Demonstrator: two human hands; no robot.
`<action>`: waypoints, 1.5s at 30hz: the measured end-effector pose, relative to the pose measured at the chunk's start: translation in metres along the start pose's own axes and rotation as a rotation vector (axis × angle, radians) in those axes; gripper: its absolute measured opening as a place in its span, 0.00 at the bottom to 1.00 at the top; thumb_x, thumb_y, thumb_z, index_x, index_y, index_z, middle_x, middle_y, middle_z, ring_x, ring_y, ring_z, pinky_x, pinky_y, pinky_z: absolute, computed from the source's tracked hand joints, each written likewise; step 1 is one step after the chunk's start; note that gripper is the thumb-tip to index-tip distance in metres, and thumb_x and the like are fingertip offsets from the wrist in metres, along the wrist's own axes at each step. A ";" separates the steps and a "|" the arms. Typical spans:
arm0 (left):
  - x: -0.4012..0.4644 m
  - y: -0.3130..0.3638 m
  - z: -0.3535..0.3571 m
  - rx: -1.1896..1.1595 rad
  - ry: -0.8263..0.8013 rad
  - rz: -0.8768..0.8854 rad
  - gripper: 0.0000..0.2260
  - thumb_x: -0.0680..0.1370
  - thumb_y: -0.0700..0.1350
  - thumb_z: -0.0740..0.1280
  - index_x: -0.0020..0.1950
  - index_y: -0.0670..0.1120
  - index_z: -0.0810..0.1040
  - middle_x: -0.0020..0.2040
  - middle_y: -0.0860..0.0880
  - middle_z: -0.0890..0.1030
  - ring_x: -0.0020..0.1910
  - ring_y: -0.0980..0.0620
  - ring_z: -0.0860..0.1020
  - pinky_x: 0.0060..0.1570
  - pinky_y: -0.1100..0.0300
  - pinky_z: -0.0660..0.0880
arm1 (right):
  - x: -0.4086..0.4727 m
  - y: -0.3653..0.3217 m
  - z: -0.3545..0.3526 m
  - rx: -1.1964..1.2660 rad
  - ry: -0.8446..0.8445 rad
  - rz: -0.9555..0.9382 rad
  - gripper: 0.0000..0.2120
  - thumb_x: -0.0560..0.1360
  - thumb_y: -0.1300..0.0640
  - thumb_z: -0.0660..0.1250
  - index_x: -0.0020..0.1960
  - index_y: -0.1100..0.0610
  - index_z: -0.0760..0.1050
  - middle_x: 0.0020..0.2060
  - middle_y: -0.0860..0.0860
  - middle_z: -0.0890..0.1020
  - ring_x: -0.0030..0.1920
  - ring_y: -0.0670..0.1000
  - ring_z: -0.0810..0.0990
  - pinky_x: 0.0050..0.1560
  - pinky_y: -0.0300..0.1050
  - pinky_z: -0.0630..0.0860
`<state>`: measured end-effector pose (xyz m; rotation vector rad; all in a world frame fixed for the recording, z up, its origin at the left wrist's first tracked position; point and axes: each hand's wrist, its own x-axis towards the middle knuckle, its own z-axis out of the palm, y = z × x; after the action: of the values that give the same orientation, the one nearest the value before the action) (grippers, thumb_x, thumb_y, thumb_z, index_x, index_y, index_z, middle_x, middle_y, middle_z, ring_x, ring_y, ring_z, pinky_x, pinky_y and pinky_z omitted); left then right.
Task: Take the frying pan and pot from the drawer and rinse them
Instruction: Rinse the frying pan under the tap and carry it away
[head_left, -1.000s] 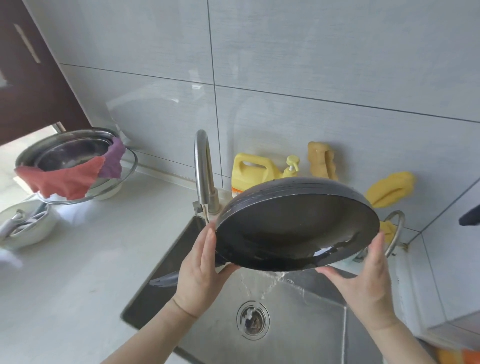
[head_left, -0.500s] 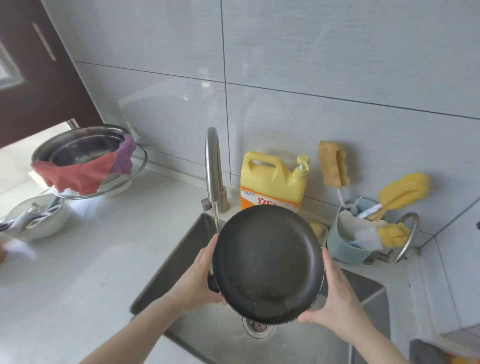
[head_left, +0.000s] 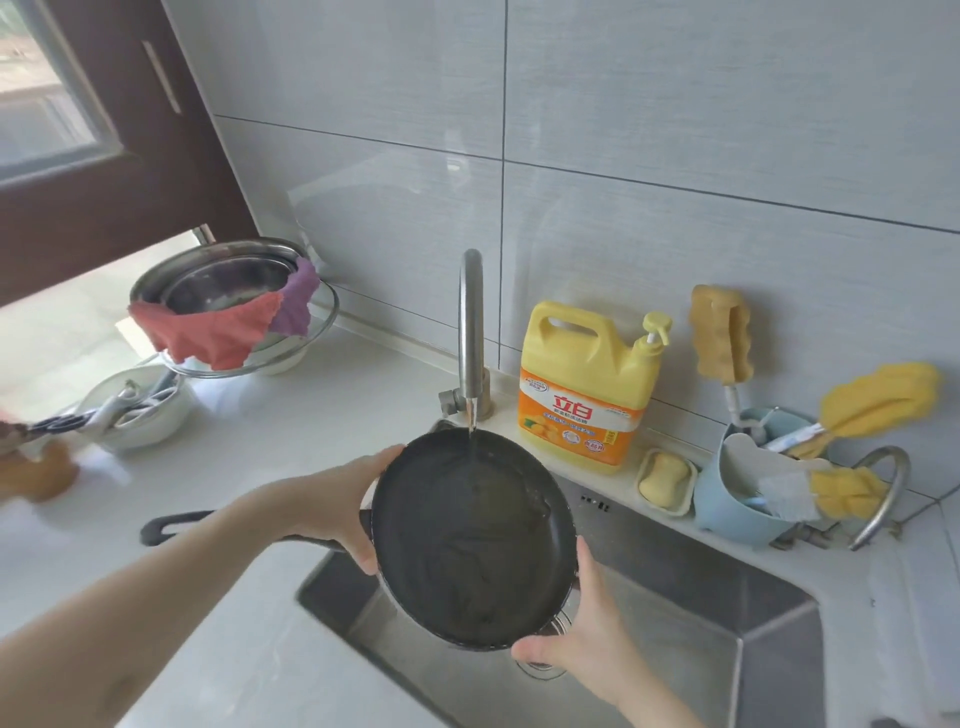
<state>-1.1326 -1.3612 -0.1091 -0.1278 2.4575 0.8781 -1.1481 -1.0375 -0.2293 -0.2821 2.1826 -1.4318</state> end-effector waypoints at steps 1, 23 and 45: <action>-0.003 0.006 -0.004 0.051 0.048 0.009 0.55 0.58 0.44 0.80 0.72 0.70 0.50 0.65 0.63 0.67 0.64 0.58 0.70 0.58 0.62 0.71 | 0.001 0.001 0.007 0.027 0.006 -0.010 0.69 0.51 0.50 0.85 0.78 0.39 0.42 0.73 0.35 0.59 0.69 0.37 0.64 0.62 0.31 0.65; 0.019 -0.011 0.054 -0.418 -0.055 0.085 0.49 0.65 0.42 0.82 0.73 0.69 0.55 0.66 0.62 0.75 0.62 0.59 0.77 0.67 0.53 0.71 | 0.018 -0.067 -0.104 -0.217 -0.073 -0.174 0.64 0.45 0.43 0.86 0.73 0.29 0.54 0.67 0.40 0.68 0.67 0.43 0.72 0.69 0.52 0.70; 0.029 0.027 0.054 -0.127 0.171 0.156 0.56 0.59 0.47 0.82 0.74 0.66 0.47 0.70 0.68 0.62 0.71 0.62 0.62 0.72 0.62 0.59 | 0.012 -0.008 -0.087 -0.209 0.030 -0.094 0.74 0.43 0.43 0.86 0.79 0.39 0.46 0.73 0.41 0.61 0.73 0.41 0.63 0.74 0.49 0.65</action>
<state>-1.1403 -1.3047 -0.1439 -0.0588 2.5962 1.1339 -1.2042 -0.9772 -0.1985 -0.4446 2.3753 -1.2633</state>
